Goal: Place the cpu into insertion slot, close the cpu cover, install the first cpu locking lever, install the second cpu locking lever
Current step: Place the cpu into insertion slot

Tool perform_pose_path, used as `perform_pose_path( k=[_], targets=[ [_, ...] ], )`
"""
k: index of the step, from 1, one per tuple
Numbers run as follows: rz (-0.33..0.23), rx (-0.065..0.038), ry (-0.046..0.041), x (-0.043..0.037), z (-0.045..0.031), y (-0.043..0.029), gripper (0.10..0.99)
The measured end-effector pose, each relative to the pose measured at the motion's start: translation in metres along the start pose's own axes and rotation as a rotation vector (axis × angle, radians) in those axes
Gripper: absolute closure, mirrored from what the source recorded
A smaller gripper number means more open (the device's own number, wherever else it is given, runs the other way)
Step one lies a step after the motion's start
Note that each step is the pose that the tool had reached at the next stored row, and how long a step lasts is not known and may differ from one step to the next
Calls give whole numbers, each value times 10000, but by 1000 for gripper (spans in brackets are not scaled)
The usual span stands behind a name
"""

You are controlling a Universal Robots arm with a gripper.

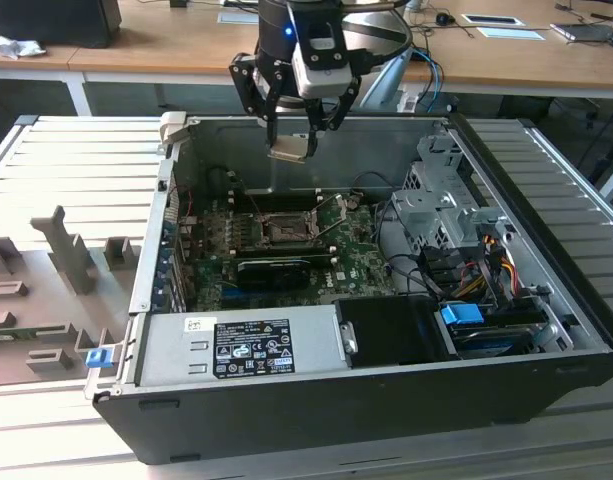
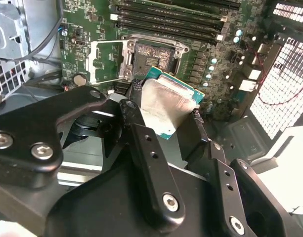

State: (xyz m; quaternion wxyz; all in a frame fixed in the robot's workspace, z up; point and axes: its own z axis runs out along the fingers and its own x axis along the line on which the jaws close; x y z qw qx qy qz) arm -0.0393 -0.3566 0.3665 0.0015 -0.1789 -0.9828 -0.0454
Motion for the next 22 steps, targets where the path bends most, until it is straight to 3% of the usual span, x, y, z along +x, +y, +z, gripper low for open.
perform_pose_path(
  k=[6,13,22],
  targets=[
    [822,-14,-72,0,3,0,557],
    [884,12,-82,2,55,-6,557],
    [1949,-6,-177,1,62,-6,557]
  ],
)
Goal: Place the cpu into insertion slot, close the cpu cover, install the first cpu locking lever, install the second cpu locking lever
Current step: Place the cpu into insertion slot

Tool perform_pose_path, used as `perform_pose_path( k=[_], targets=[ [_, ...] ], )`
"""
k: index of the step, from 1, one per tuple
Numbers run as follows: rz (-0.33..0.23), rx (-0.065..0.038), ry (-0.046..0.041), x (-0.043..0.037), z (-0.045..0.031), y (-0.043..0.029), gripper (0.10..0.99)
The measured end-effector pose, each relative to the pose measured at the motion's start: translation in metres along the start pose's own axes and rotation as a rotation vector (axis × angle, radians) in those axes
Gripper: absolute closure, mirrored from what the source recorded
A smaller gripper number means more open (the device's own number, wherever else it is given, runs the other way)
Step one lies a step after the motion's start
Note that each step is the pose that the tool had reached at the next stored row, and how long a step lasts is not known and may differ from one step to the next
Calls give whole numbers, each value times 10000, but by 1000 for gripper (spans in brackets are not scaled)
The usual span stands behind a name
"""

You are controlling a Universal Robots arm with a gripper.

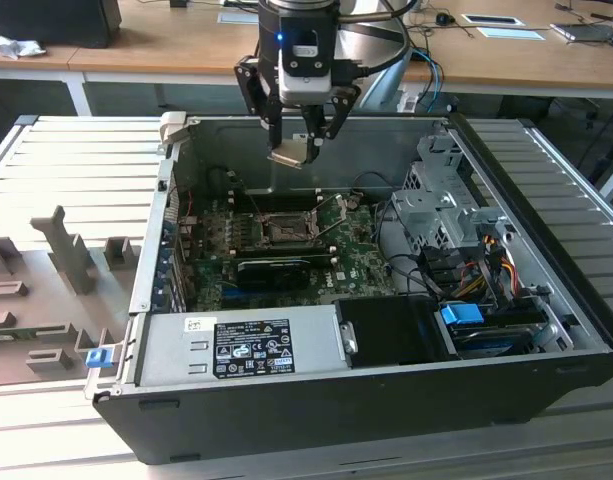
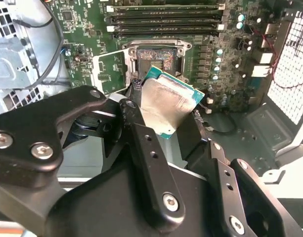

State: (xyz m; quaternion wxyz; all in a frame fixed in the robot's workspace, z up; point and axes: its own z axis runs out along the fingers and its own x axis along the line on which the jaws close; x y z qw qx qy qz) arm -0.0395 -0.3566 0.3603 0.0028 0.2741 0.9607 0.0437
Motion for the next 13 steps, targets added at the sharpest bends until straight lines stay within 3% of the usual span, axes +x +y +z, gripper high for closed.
perform_pose_path(
  k=[13],
  targets=[
    [1512,-11,-140,0,16,-1,557]
  ],
)
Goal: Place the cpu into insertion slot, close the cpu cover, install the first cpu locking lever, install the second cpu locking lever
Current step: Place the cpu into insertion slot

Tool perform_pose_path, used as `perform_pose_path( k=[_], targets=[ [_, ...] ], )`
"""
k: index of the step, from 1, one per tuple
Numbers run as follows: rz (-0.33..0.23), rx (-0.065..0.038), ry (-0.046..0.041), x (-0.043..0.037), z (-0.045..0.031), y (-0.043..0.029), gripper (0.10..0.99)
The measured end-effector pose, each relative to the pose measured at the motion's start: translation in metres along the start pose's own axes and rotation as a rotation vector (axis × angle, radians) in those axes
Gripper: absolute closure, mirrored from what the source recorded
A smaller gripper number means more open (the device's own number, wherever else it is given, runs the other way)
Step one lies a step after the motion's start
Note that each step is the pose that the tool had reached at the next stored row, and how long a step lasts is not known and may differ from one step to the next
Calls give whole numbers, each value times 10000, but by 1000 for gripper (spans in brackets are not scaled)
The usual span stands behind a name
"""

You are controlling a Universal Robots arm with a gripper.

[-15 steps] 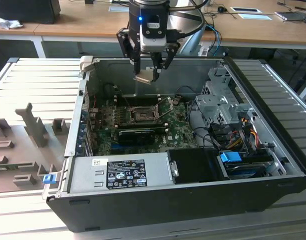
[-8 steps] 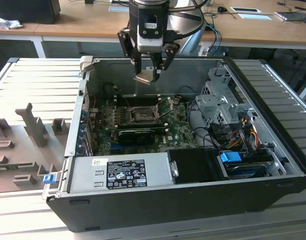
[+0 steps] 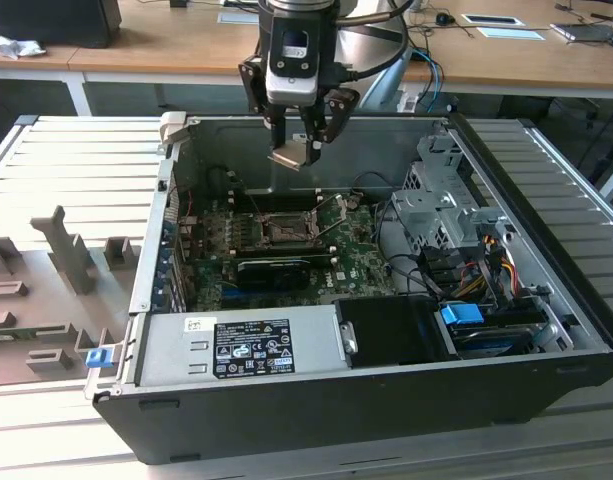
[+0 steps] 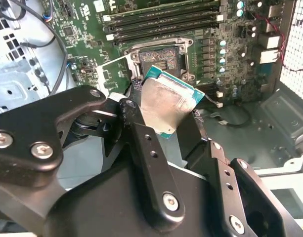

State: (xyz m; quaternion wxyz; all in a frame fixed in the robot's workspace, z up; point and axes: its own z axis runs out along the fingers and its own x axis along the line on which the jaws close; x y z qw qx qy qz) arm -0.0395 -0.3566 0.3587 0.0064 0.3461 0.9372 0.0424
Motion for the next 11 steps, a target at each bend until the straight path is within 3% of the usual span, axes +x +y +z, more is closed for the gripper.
perform_pose_path(
  k=[5,11],
  targets=[
    [601,21,-78,1,7,3,557],
    [1792,3,-177,1,22,2,557]
  ],
)
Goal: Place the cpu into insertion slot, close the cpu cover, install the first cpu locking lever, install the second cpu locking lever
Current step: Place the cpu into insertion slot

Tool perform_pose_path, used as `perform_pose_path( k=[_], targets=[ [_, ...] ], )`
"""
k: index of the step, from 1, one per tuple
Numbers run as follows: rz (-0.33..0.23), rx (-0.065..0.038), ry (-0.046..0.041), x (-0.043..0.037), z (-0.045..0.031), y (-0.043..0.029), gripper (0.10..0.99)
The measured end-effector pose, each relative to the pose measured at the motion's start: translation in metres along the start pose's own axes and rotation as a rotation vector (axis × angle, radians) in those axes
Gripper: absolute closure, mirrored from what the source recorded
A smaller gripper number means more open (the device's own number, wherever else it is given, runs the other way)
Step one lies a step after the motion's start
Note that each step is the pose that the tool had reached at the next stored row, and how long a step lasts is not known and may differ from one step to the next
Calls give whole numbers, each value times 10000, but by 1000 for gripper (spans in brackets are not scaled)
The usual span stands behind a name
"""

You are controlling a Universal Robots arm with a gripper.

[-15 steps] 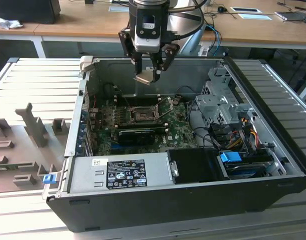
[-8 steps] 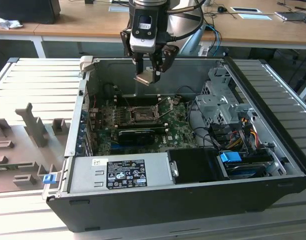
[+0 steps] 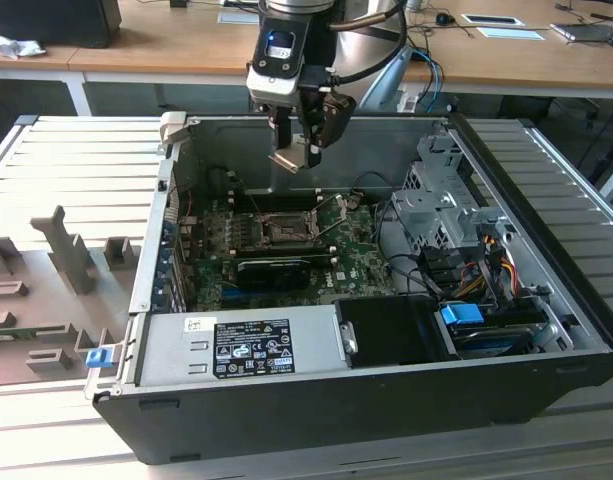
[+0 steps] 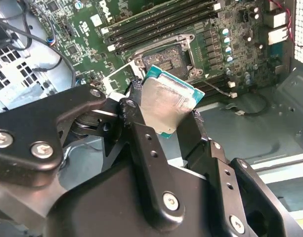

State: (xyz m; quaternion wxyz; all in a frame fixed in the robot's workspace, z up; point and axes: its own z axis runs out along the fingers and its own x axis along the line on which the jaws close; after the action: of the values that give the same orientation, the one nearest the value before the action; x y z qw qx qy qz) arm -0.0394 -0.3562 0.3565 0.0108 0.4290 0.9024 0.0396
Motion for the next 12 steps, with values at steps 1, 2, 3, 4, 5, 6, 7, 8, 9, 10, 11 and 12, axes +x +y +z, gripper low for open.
perform_pose_path(
  k=[1,2,3,4,5,6,7,8,9,10,11,12],
  targets=[
    [99,-1,-8,0,2,0,557],
    [208,-3,-17,0,4,0,557],
    [354,-5,-29,0,5,-1,557],
    [517,-8,-42,0,7,-1,557],
    [669,-11,-54,0,8,-1,557],
    [943,-14,-77,0,10,-1,557],
    [1394,-21,-113,0,14,-1,557],
    [1659,-25,-135,0,17,-2,557],
    [1843,-28,-150,0,20,-2,557],
    [2037,-30,-166,0,23,-2,557],
    [2160,-31,-176,0,25,-2,557],
    [2271,-32,-185,0,27,-3,557]
  ],
)
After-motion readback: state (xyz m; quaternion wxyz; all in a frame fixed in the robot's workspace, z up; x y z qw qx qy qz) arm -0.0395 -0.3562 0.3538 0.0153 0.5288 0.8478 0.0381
